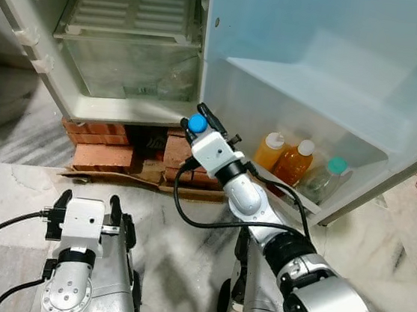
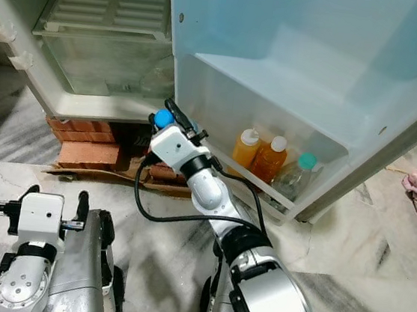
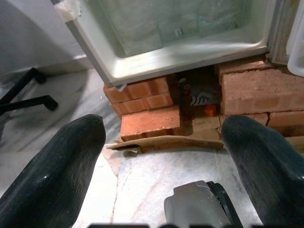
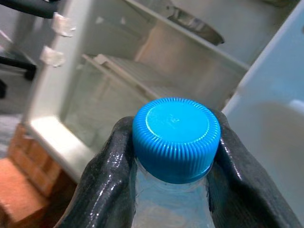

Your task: Restocking fridge

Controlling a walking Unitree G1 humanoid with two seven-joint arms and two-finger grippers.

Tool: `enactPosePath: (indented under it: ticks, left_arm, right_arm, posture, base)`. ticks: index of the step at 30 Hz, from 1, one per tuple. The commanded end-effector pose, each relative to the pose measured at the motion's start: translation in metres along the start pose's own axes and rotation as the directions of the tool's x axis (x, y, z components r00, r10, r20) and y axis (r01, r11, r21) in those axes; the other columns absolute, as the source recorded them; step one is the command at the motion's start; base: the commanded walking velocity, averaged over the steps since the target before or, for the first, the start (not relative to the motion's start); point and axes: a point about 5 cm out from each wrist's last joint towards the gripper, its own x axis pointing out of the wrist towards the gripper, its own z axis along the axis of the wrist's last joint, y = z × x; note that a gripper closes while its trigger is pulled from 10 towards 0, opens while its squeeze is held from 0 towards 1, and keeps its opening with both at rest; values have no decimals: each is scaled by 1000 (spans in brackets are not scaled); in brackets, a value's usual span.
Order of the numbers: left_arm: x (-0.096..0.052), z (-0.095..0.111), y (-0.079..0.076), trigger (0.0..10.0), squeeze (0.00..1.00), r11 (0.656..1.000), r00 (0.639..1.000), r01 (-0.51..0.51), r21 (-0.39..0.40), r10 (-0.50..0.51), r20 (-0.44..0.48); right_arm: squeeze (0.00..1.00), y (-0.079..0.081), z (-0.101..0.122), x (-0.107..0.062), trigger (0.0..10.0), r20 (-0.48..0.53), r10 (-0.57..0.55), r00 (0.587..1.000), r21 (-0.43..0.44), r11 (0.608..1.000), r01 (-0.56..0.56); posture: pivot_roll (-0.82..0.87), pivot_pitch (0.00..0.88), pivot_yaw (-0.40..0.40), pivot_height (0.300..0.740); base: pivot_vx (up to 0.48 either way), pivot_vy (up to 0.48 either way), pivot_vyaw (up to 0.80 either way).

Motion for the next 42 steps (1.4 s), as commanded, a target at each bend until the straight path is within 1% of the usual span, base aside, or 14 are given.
enactPosePath:
  ticks: [1, 2, 8, 13, 15, 17, 19, 23, 25, 26, 27, 28, 34, 42]
  left_arm:
    - [-4, -2, 0, 10000, 0, 1000, 1000, 2, 8, -2, -16]
    - [-5, -1, 0, 10000, 0, 1000, 1000, 1, 7, -1, -16]
    - [-8, 3, -1, 10000, 0, 1000, 1000, 3, 1, -3, -11]
    - [-11, 5, -2, 10000, 0, 1000, 1000, 6, -4, -6, -15]
    - [-14, 6, -2, 10000, 0, 1000, 1000, 13, -7, -13, -21]
    - [-14, 6, -3, 10000, 0, 1000, 1000, 14, -8, -14, -22]
    - [-15, 6, -2, 10000, 0, 1000, 1000, 9, -13, -10, -30]
    - [-17, 7, -1, 10000, 0, 1000, 999, 9, -13, -9, -36]
    - [-16, 6, -2, 10000, 0, 1000, 999, 13, -14, -13, -42]
    - [-16, 6, -2, 10000, 0, 1000, 999, 14, -14, -15, -44]
    - [-15, 6, -2, 10000, 0, 1000, 999, 15, -15, -16, -45]
    - [-15, 7, -1, 10000, 0, 1000, 999, 15, -14, -15, -44]
    - [-11, 7, 0, 10000, 0, 1000, 999, 13, -12, -13, -42]
    - [3, 9, 1, 10000, 0, 1000, 1000, 13, 6, -12, -17]
  right_arm:
    - [0, -11, 4, 6, 10000, 17, -33, 999, -35, 999, 33]
    - [0, -19, 7, 11, 10000, 30, -50, 998, -57, 997, 51]
    - [0, -30, 2, 13, 10000, -3, -47, 999, -123, 991, 47]
    - [0, -30, -8, 11, 10000, -74, -26, 997, -149, 989, 15]
    - [0, -25, -23, 4, 10000, -190, -5, 982, -107, 994, -16]
    - [0, -24, -28, 1, 10000, -228, -4, 974, -84, 996, -15]
    - [0, -18, -41, -8, 10000, -331, 8, 944, -21, 1000, -16]
    - [0, -13, -48, -14, 10000, -390, 19, 921, 29, 1000, -9]
    - [0, -11, -46, -13, 10000, -363, 41, 931, 44, 999, -26]
    - [110, -11, -45, -12, 10000, -354, 48, 934, 48, 998, -33]
    - [110, -11, -44, -11, 10000, -349, 52, 936, 50, 998, -37]
    - [1000, -14, -44, -11, 10000, -354, 42, 934, 60, 998, -22]
    - [1000, -28, -44, -8, 10000, -355, -4, 935, 80, 996, 35]
    - [1000, -53, -28, 7, 10000, -259, -57, 964, 76, 994, 79]
  posture:
    - [143, 275, -36, 508]
    - [145, 284, -39, 508]
    - [151, 312, -42, 508]
    - [153, 333, -44, 508]
    - [159, 346, -48, 508]
    - [160, 348, -49, 508]
    - [169, 354, -51, 508]
    - [168, 357, -52, 508]
    - [168, 357, -52, 508]
    - [169, 355, -50, 508]
    - [168, 354, -49, 508]
    - [167, 353, -49, 508]
    - [160, 339, -47, 508]
    - [143, 286, -44, 508]
  base:
    - [0, 0, 0]
    - [0, 0, 0]
    - [0, 0, 0]
    - [0, 0, 0]
    - [0, 0, 0]
    - [0, 0, 0]
    - [0, 0, 0]
    - [0, 0, 0]
    - [0, 0, 0]
    - [0, 0, 0]
    - [0, 0, 0]
    - [0, 0, 0]
    - [0, 0, 0]
    - [0, 0, 0]
